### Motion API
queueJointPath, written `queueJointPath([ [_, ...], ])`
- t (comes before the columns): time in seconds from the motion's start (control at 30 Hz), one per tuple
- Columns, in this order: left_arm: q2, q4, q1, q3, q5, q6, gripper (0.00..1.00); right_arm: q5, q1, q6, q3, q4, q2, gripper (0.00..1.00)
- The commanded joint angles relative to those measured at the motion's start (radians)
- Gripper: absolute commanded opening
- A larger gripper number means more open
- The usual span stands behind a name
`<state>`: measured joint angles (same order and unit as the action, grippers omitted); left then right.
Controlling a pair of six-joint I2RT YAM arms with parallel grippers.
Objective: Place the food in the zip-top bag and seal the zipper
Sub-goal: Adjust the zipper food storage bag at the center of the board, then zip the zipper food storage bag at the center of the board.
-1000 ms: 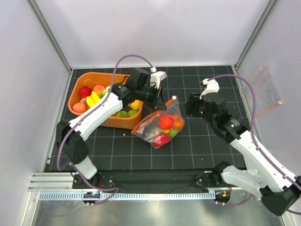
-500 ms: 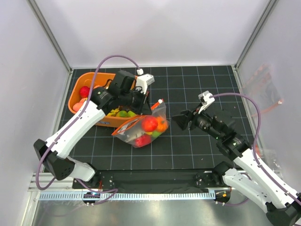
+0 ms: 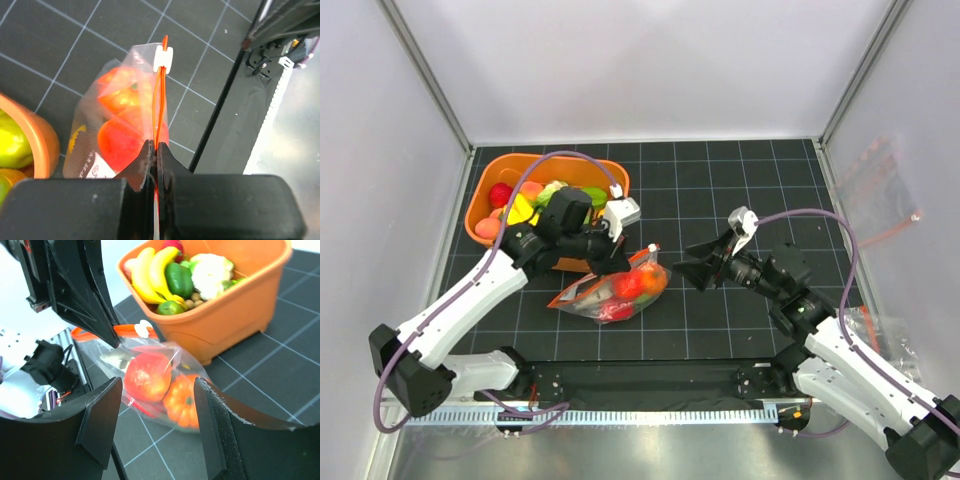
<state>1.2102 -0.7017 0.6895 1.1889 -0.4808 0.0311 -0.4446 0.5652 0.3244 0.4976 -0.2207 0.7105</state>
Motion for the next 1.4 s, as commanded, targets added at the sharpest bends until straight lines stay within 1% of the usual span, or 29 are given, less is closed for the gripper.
queueJointPath([
  [0.0,-0.064,0.065,0.002,-0.023,-0.073,0.049,0.00,-0.062,-0.002,0.002,-0.042,-0.183,-0.022,0.66],
  [0.1,-0.083,0.067,0.001,-0.028,-0.126,0.064,0.00,-0.065,-0.001,-0.005,-0.071,-0.239,-0.010,0.62],
  [0.2,-0.103,0.062,0.002,-0.032,-0.173,0.073,0.00,-0.085,0.001,-0.012,-0.062,-0.264,0.007,0.58],
  [0.33,-0.117,0.073,0.002,-0.045,-0.196,0.075,0.00,-0.121,0.018,-0.002,-0.027,-0.261,0.043,0.56],
  [0.43,-0.113,0.068,0.001,-0.040,-0.211,0.073,0.00,-0.135,0.050,-0.010,-0.021,-0.264,0.059,0.53],
  [0.53,-0.115,0.070,0.002,-0.040,-0.209,0.073,0.00,-0.126,0.100,-0.048,-0.016,-0.250,0.069,0.53],
  [0.67,-0.109,0.068,0.001,-0.040,-0.214,0.067,0.00,-0.054,0.183,-0.120,0.007,-0.181,0.086,0.53],
  [0.7,-0.107,0.068,0.002,-0.037,-0.222,0.066,0.00,-0.043,0.203,-0.130,0.013,-0.172,0.090,0.49],
  [0.77,-0.103,0.068,0.002,-0.035,-0.231,0.062,0.00,-0.022,0.217,-0.143,0.030,-0.158,0.099,0.44],
  [0.8,-0.100,0.070,0.001,-0.035,-0.229,0.061,0.00,-0.020,0.220,-0.145,0.035,-0.157,0.106,0.38],
  [0.83,-0.097,0.070,0.001,-0.035,-0.229,0.059,0.00,-0.016,0.223,-0.143,0.042,-0.160,0.109,0.35],
  [0.87,-0.097,0.070,0.002,-0.034,-0.225,0.058,0.00,-0.014,0.225,-0.142,0.044,-0.166,0.113,0.31],
  [0.9,-0.094,0.070,0.002,-0.034,-0.223,0.056,0.00,-0.013,0.228,-0.140,0.047,-0.169,0.119,0.18],
  [0.93,-0.089,0.070,0.001,-0.032,-0.220,0.055,0.00,-0.008,0.231,-0.134,0.053,-0.170,0.125,0.13],
  [0.97,-0.089,0.070,0.001,-0.031,-0.211,0.052,0.05,-0.006,0.232,-0.131,0.055,-0.169,0.127,0.08],
  [1.0,-0.089,0.071,0.002,-0.029,-0.202,0.047,0.13,-0.006,0.236,-0.131,0.055,-0.170,0.130,0.01],
  [1.03,-0.090,0.071,0.002,-0.029,-0.196,0.046,0.26,-0.003,0.237,-0.133,0.044,-0.174,0.129,0.01],
  [1.1,-0.104,0.077,0.001,-0.037,-0.180,0.046,0.32,0.012,0.248,-0.133,0.026,-0.189,0.121,0.01],
  [1.2,-0.129,0.102,0.002,-0.055,-0.180,0.046,0.46,0.030,0.256,-0.136,-0.008,-0.209,0.100,0.01],
  [1.3,-0.152,0.139,0.001,-0.074,-0.186,0.038,0.52,0.041,0.259,-0.142,-0.027,-0.210,0.084,0.01],
  [1.37,-0.155,0.185,0.002,-0.077,-0.197,0.029,0.53,0.044,0.259,-0.143,-0.036,-0.215,0.083,0.01],
])
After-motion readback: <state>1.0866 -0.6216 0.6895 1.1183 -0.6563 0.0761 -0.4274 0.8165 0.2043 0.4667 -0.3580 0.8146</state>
